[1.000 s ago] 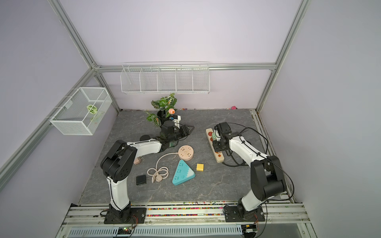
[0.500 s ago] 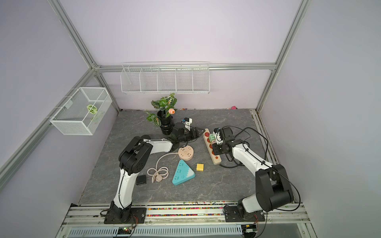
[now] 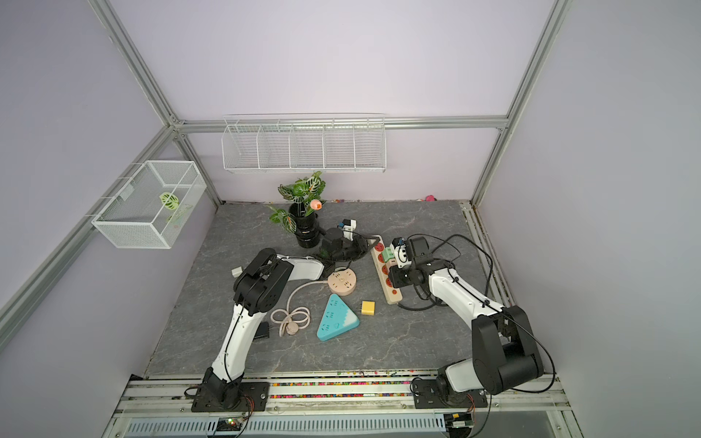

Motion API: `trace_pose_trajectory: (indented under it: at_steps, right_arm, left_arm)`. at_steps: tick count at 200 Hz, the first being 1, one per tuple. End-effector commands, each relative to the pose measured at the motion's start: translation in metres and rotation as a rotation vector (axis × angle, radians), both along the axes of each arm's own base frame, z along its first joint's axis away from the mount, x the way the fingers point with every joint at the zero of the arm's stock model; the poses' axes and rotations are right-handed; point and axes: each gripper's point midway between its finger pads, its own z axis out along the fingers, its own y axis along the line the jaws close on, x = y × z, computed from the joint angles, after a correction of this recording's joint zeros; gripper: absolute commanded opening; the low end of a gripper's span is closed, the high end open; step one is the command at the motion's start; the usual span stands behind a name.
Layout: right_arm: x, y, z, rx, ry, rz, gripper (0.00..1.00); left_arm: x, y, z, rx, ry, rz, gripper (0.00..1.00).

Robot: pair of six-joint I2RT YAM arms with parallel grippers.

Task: Pull the plug off the socket
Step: Remove the plug from the socket.

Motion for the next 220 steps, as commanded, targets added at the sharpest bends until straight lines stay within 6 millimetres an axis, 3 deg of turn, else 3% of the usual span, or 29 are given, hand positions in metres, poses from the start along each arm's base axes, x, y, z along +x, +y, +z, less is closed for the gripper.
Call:
trace_pose_trajectory:
  at_steps: [1,14,56,103,141,187,202,220]
  right_arm:
    - [0.008,0.003,0.015,0.012,-0.054,0.012,0.33]
    - [0.006,0.0,0.013,-0.001,-0.032,-0.005,0.46]
    - [0.017,0.0,0.034,0.022,-0.059,-0.062,0.68]
    - [0.047,0.002,0.041,-0.014,-0.048,-0.078,0.71]
    - [0.059,0.016,0.036,0.016,0.006,-0.043,0.64]
    - [0.067,0.016,0.025,0.005,0.031,-0.059,0.53]
    - [0.068,0.016,0.024,0.0,0.028,-0.058,0.36]
    - [0.07,0.018,0.03,0.013,0.004,-0.053,0.05]
  left_arm:
    - [-0.006,-0.004,0.006,-0.019,-0.07,-0.035,0.03]
    - [-0.01,-0.002,0.004,-0.02,-0.078,-0.039,0.0]
    - [-0.016,0.0,0.0,0.014,-0.1,-0.049,0.0]
    - [-0.021,-0.001,0.002,0.035,-0.111,-0.063,0.0]
    - [-0.024,-0.002,0.004,0.038,-0.11,-0.077,0.0]
    - [-0.027,-0.003,0.003,0.045,-0.107,-0.088,0.0]
    - [-0.025,-0.001,0.0,0.074,-0.103,-0.079,0.0]
    - [-0.023,0.005,-0.011,0.14,-0.094,-0.05,0.0]
